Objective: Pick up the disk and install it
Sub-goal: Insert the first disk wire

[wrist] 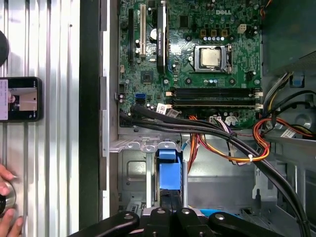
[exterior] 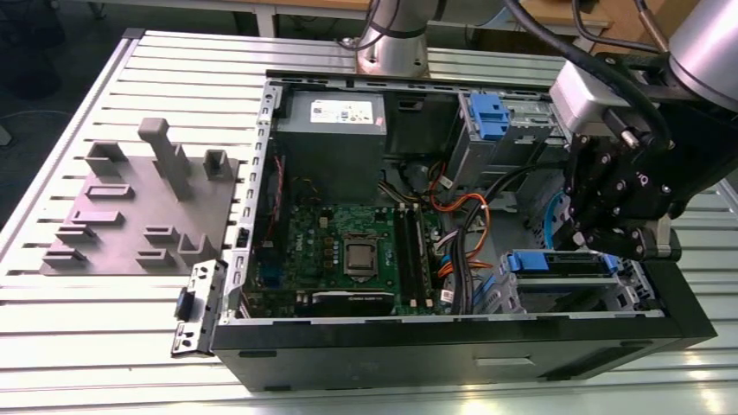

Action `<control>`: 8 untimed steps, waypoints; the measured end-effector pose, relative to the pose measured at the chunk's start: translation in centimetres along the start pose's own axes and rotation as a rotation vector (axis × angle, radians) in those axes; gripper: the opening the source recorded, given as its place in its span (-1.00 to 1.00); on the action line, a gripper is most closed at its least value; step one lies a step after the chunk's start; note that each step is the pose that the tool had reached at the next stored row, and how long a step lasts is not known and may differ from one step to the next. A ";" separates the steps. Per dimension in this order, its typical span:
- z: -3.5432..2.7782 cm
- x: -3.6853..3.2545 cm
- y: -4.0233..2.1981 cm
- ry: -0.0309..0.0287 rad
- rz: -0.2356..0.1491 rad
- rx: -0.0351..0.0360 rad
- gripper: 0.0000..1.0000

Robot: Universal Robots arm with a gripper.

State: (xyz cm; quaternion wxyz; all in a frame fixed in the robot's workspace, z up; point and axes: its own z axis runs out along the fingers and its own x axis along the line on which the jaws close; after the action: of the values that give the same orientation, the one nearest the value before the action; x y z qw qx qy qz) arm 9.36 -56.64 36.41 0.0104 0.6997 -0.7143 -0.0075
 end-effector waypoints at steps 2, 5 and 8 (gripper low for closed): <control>-0.02 0.00 0.00 0.0000 0.000 0.0000 -0.79; -0.04 0.00 0.00 0.0002 0.000 0.0000 -0.79; -0.07 0.00 0.00 0.0002 0.000 0.0000 -0.79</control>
State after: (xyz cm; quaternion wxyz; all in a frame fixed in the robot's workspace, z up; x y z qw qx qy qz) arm 9.36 -56.64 36.48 0.0104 0.6997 -0.7143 -0.0075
